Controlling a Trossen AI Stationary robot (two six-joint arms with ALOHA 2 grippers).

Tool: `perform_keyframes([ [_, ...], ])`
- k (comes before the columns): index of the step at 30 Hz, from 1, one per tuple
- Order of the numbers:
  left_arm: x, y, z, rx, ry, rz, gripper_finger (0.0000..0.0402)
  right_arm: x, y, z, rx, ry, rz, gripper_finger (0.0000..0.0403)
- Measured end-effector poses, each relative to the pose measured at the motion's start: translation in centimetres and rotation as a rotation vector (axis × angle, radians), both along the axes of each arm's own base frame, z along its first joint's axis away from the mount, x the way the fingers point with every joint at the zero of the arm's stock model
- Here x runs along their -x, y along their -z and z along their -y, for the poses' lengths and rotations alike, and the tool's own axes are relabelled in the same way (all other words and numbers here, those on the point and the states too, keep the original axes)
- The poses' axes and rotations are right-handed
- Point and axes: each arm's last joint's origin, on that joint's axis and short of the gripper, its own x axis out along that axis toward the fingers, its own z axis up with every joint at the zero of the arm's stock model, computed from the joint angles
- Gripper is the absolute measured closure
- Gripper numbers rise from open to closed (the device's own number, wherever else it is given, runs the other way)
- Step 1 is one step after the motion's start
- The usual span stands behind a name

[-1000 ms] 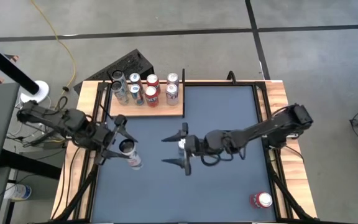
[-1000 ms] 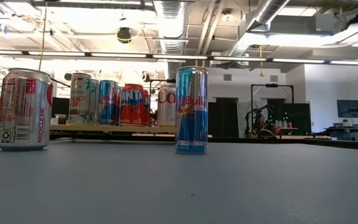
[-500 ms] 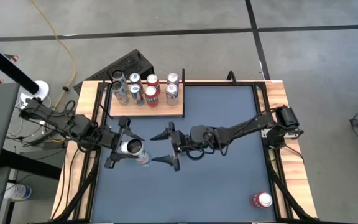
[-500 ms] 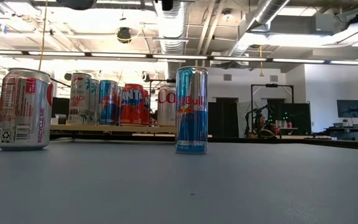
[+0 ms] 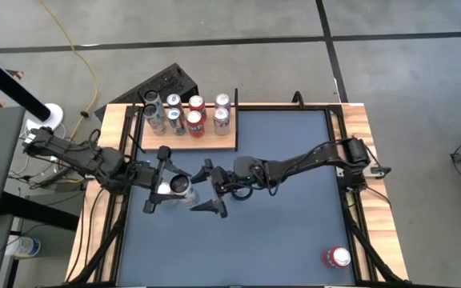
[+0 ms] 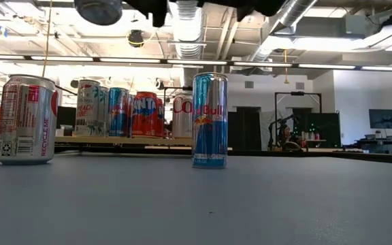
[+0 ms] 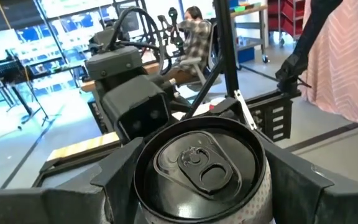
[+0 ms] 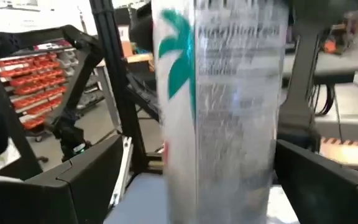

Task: Place canned beverage on shelf
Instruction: Put the white pink soda can on the shelf aligned with the other white pink soda cans

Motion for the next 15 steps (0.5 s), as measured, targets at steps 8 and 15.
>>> perform_keyframes([
  [8,-0.16,-0.05,0.01,0.004,0.001,0.009,0.0148,-0.51,0.06,-0.15,0.046,0.041,0.026,0.0017],
  [15,-0.15,-0.12,0.01,0.007,0.002,0.015,0.0148,-0.43,-0.27,-0.55,0.081,0.064,0.073,0.0065],
])
